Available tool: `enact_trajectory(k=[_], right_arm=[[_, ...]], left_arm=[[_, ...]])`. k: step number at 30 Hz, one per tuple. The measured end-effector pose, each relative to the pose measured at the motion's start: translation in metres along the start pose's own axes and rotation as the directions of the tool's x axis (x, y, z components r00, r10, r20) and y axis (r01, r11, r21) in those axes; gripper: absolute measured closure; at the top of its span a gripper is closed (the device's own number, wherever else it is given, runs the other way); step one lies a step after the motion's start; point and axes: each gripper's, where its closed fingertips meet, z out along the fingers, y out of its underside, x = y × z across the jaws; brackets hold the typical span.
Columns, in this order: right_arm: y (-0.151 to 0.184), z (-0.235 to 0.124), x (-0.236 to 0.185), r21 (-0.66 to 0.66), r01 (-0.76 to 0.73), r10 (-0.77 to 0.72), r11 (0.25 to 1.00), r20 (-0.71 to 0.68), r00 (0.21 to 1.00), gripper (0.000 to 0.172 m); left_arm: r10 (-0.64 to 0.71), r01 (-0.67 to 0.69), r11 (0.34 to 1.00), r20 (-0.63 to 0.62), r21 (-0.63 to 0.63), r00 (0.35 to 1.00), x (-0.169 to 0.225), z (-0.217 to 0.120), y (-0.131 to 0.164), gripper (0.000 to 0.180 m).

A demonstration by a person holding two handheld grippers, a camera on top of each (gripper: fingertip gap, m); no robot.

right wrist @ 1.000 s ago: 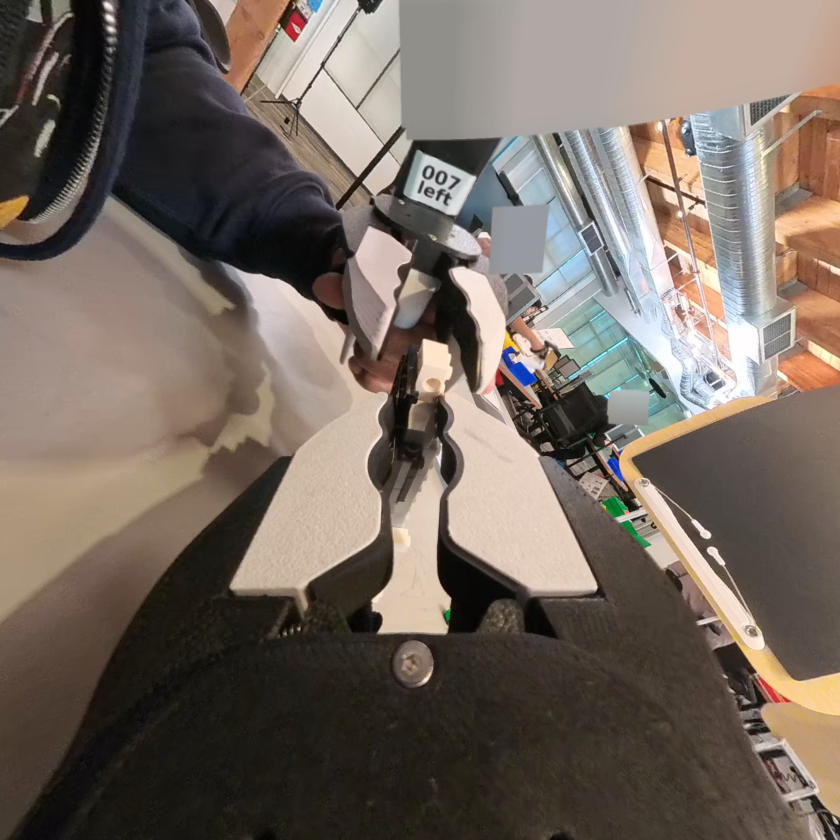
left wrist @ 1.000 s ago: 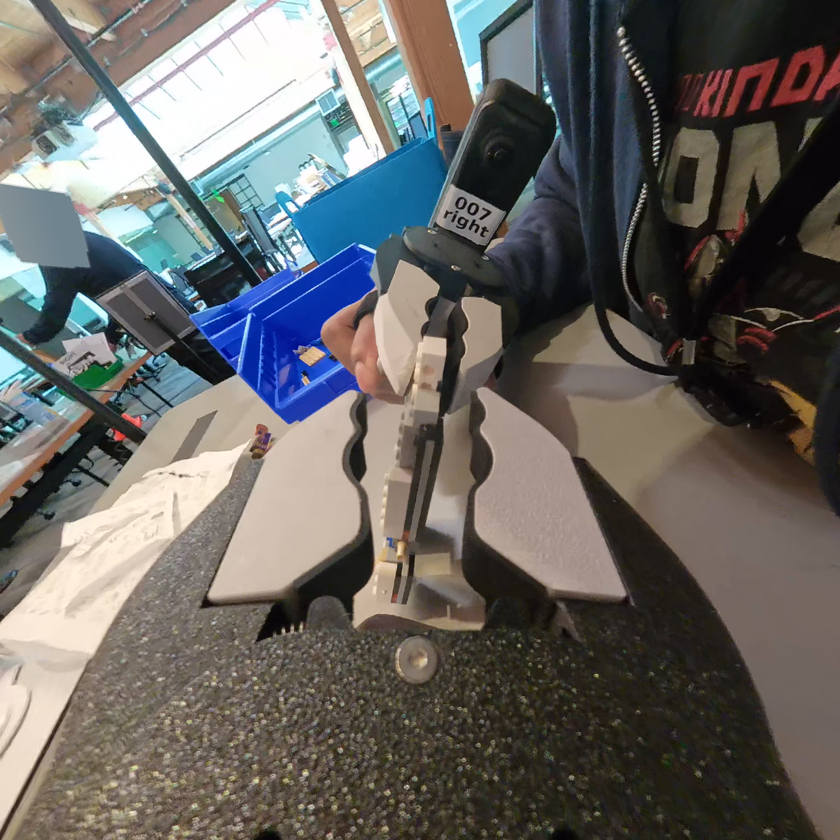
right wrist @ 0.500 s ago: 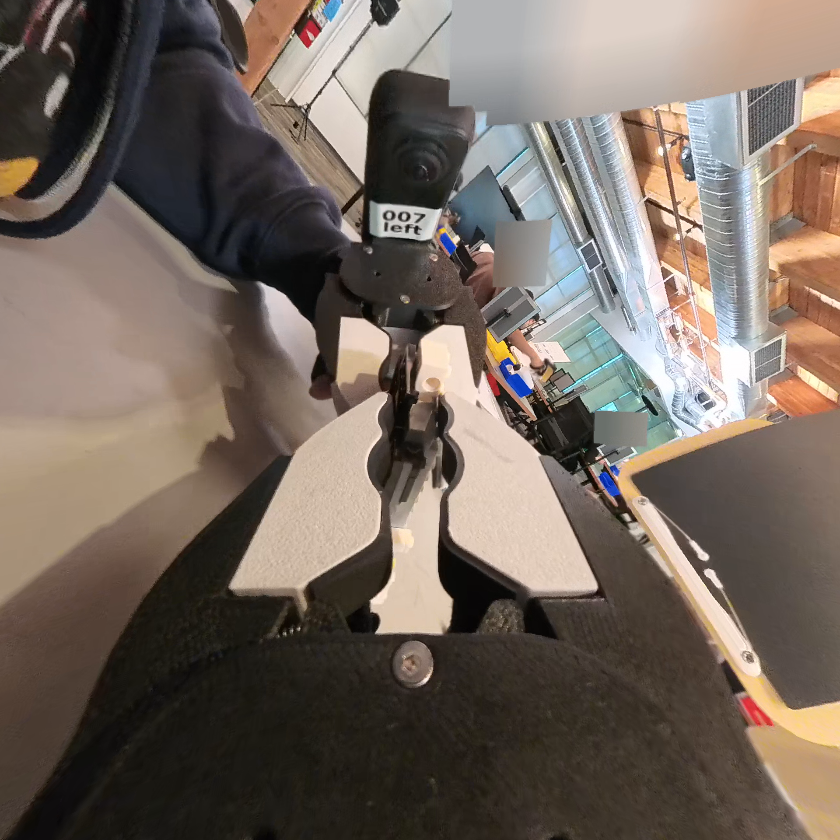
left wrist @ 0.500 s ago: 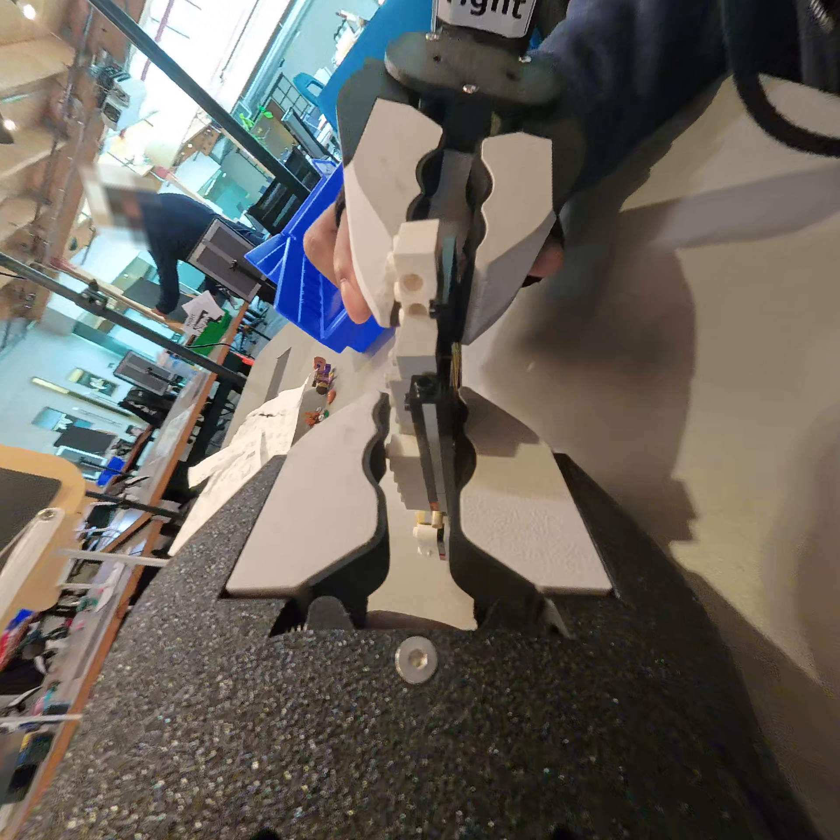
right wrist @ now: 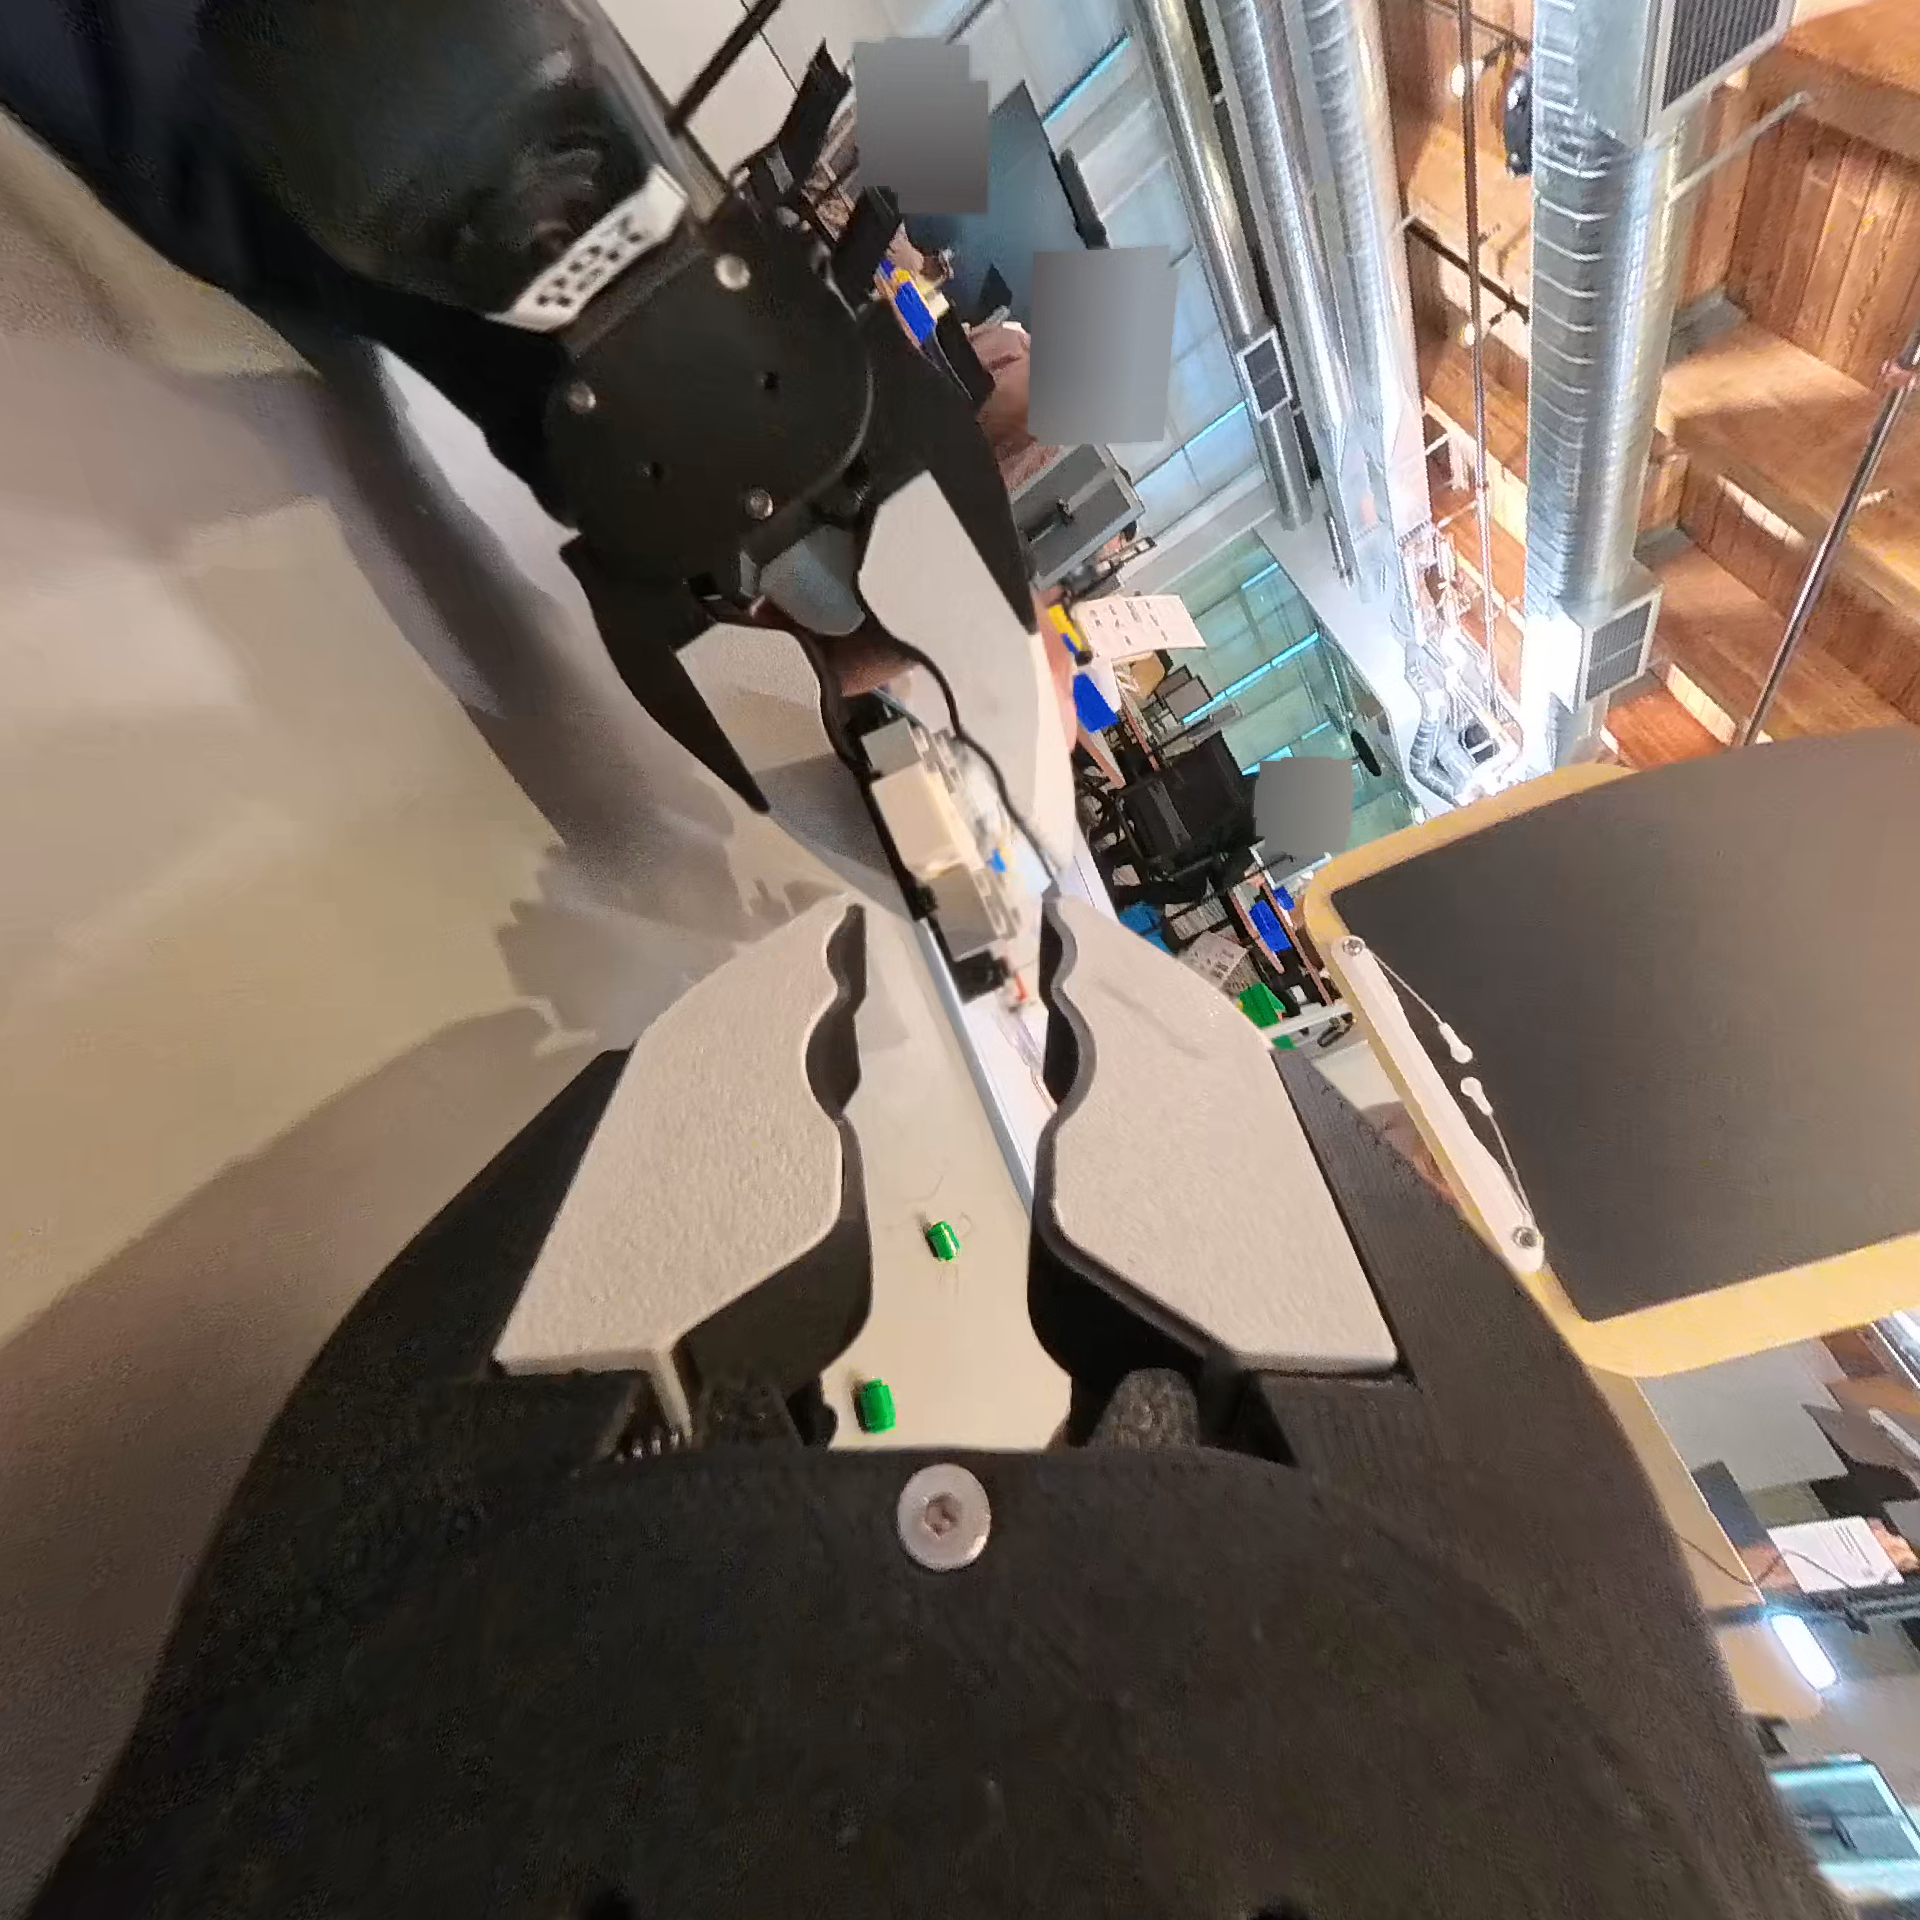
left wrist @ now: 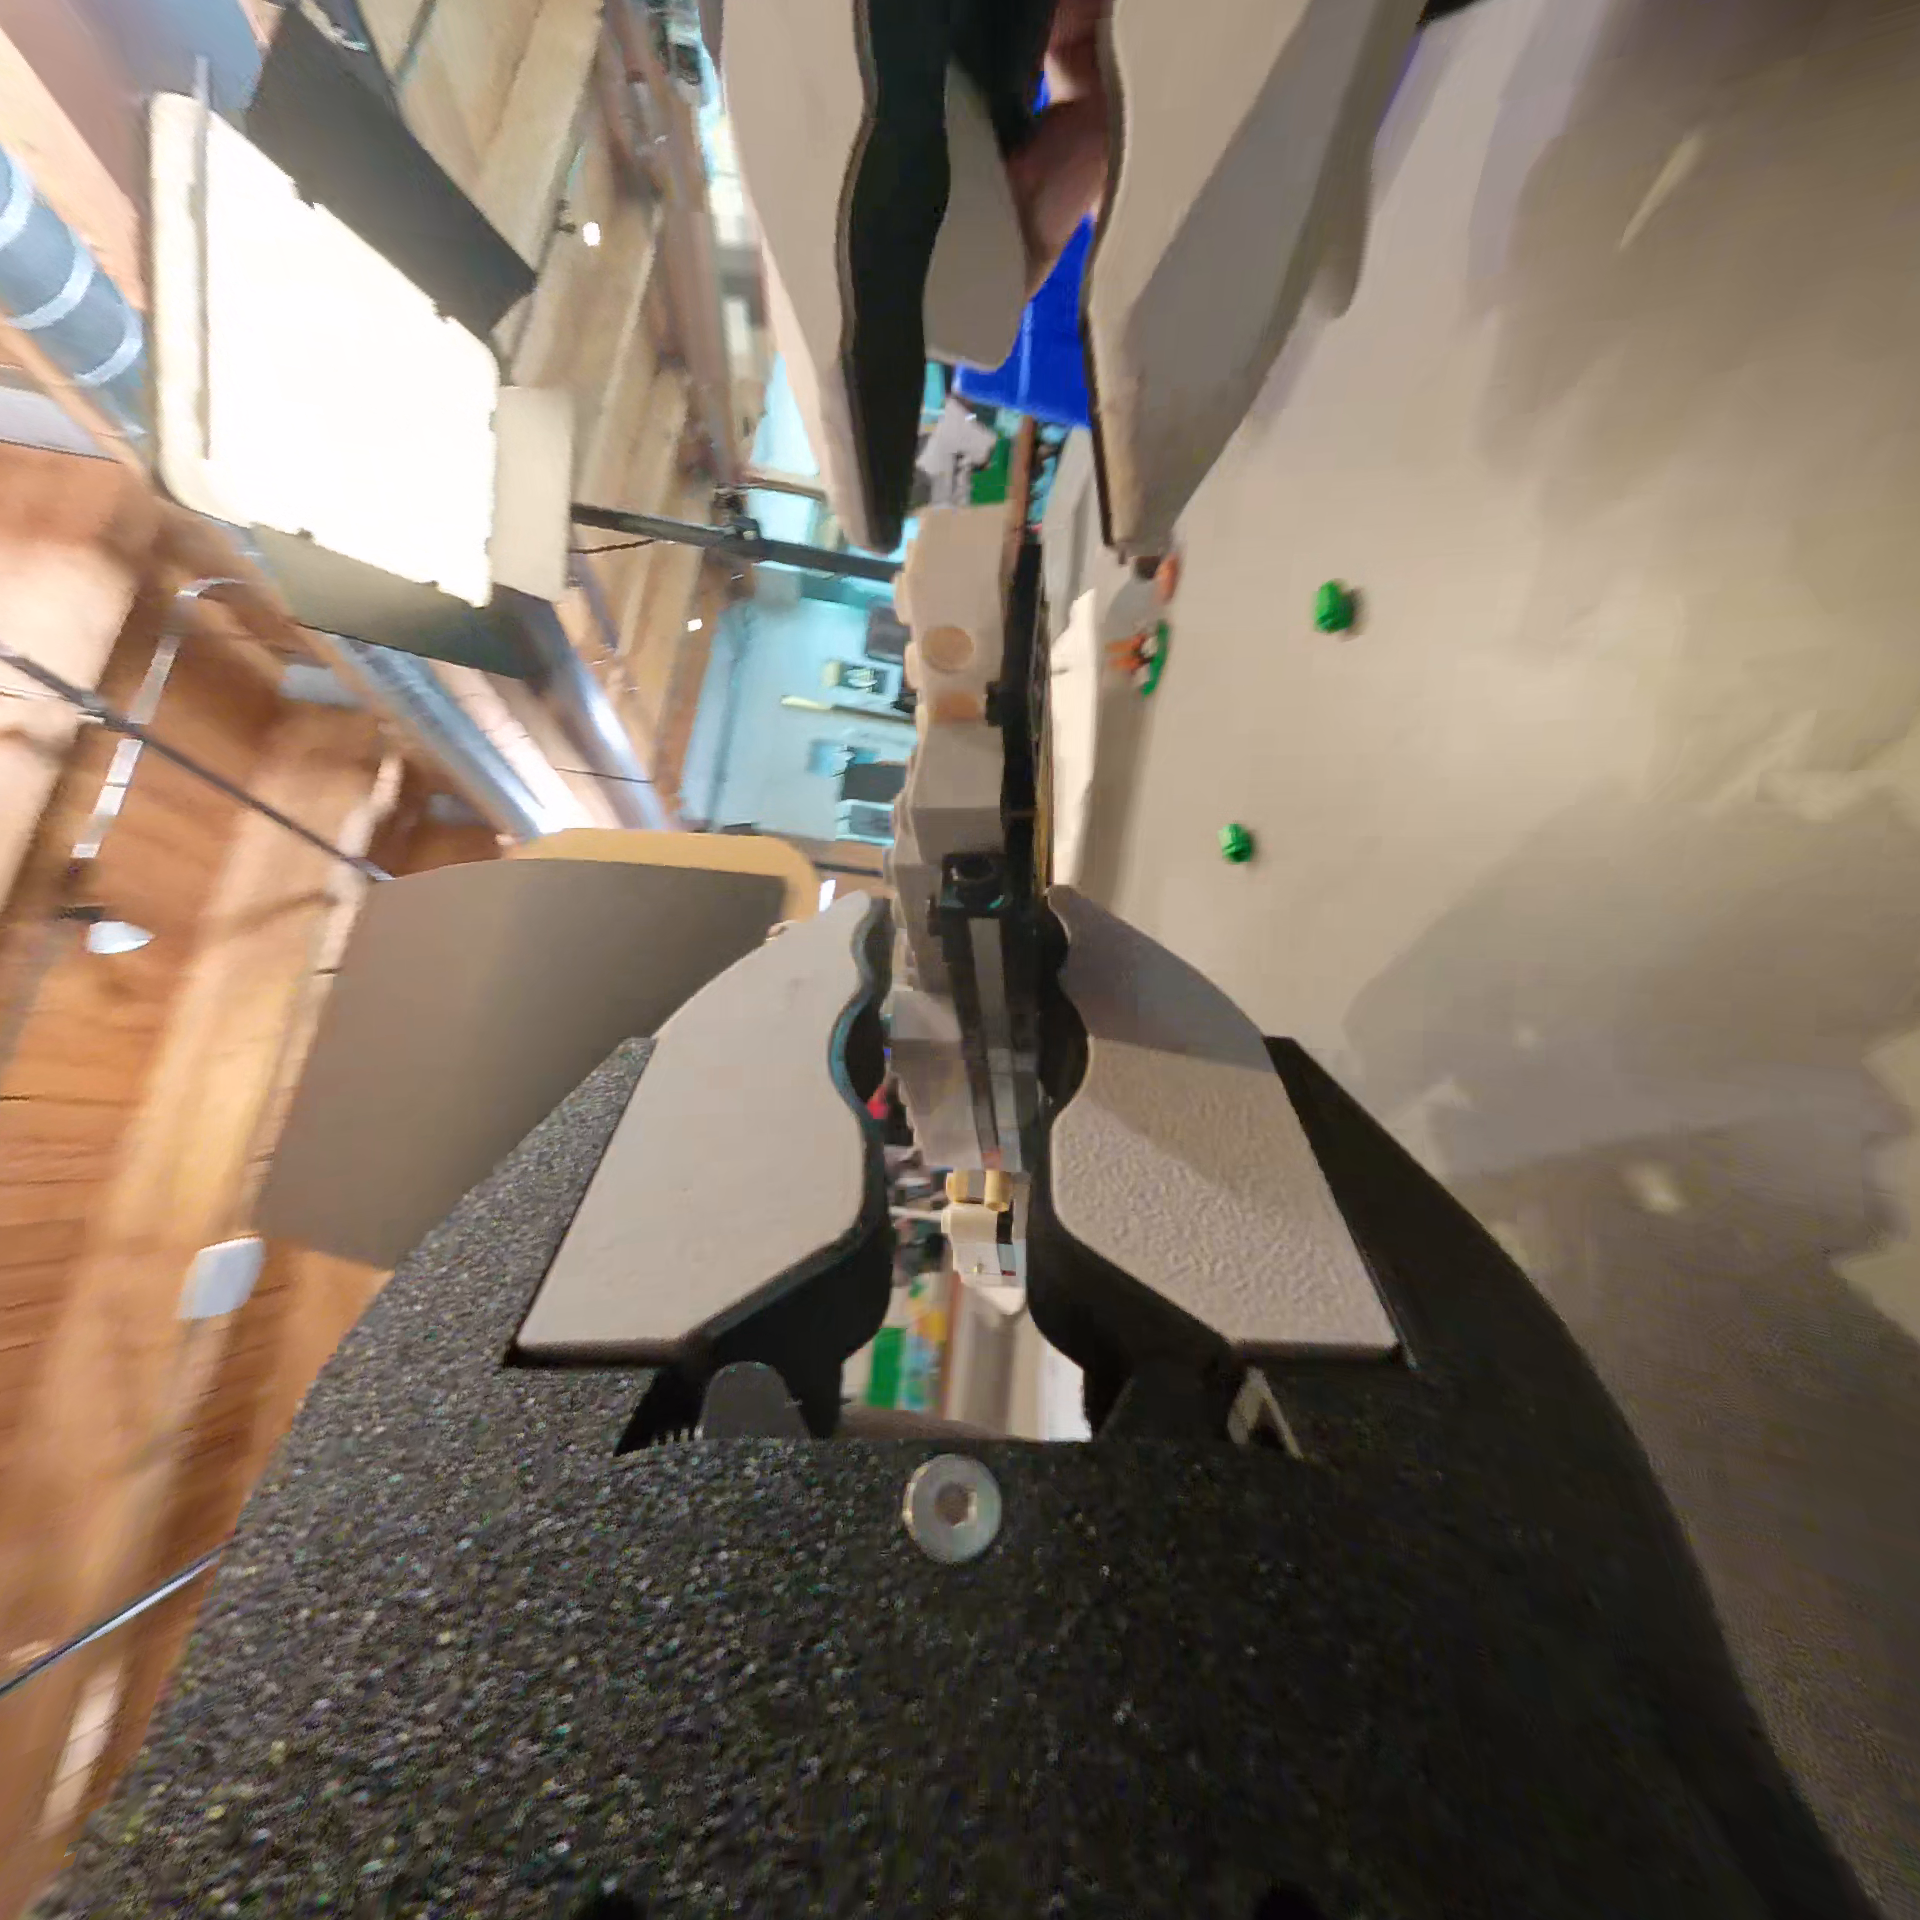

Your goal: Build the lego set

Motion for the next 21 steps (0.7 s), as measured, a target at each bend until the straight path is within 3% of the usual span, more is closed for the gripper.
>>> enact_trajectory(k=[4, 10, 15, 21], right_arm=[[0.007, 0.004, 0.002, -0.042, 0.000, -0.002, 0.999, -0.032, 0.999, 0.140], [0.018, 0.007, 0.009, -0.092, -0.053, 0.046, 0.994, -0.080, 0.996, 0.143], [0.043, 0.005, 0.025, -0.168, -0.229, 0.205, 0.959, -0.151, 0.967, 0.147], [0.088, 0.001, 0.035, -0.313, -0.436, 0.381, 0.844, -0.223, 0.897, 0.151]], left_arm=[[0.120, -0.116, 0.992, 0.096, -0.051, 0.988, -0.011, 0.000, 0.005, 0.155], [0.150, -0.139, 0.987, 0.167, -0.075, 0.975, -0.021, -0.001, 0.009, 0.156], [0.123, -0.108, 0.989, 0.164, -0.101, 0.979, -0.022, 0.000, 0.019, 0.155], [0.103, -0.087, 0.990, 0.146, -0.108, 0.984, -0.021, 0.001, 0.029, 0.154]])
